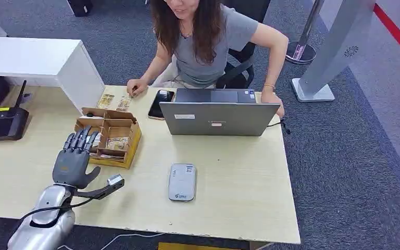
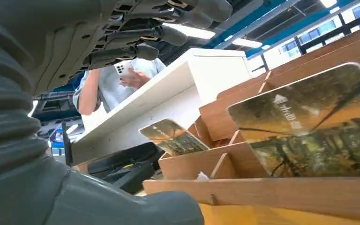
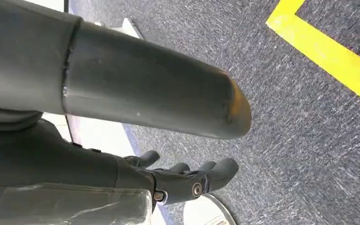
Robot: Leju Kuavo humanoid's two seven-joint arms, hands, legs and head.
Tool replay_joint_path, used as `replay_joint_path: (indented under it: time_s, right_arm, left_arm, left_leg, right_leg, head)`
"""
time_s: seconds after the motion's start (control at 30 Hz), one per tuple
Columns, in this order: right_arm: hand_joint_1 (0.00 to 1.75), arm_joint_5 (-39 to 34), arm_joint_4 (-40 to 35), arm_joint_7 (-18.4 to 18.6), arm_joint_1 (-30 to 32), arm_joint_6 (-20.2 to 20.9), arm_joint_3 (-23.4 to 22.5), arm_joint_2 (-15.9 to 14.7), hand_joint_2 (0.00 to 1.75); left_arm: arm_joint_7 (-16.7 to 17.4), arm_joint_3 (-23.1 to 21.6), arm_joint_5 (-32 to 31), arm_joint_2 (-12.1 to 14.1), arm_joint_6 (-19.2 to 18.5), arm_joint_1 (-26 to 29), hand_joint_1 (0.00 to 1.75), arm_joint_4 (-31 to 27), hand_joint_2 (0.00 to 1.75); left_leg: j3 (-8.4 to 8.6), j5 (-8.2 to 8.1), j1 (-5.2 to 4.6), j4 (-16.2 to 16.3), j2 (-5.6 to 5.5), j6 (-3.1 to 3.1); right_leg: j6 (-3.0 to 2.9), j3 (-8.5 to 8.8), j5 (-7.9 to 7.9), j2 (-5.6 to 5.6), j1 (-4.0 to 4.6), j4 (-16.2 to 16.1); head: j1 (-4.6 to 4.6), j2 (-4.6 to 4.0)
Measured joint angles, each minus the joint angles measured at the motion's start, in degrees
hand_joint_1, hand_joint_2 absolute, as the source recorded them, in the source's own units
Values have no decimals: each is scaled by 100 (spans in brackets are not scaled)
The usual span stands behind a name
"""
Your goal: Pass the card to the sensor for recognition and then transmit it.
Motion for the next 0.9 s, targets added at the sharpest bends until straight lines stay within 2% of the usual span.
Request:
replay_joint_path:
  time_s: [0.63,0.9]
  right_arm:
    - [0,0,-2,0,-54,57,105,-2,0]
    - [0,0,-2,0,-53,55,149,-2,0]
  left_arm:
    - [-70,-188,87,-398,-20,-282,0,262,175]
    - [-72,-267,94,-476,-20,-306,0,304,175]
  left_leg:
    - [0,0,0,3,1,0]
    - [0,0,0,3,2,0]
  right_leg:
    - [4,0,3,1,0,0]
    - [5,0,3,1,0,0]
  head:
    - [2,0]
    - [0,0]
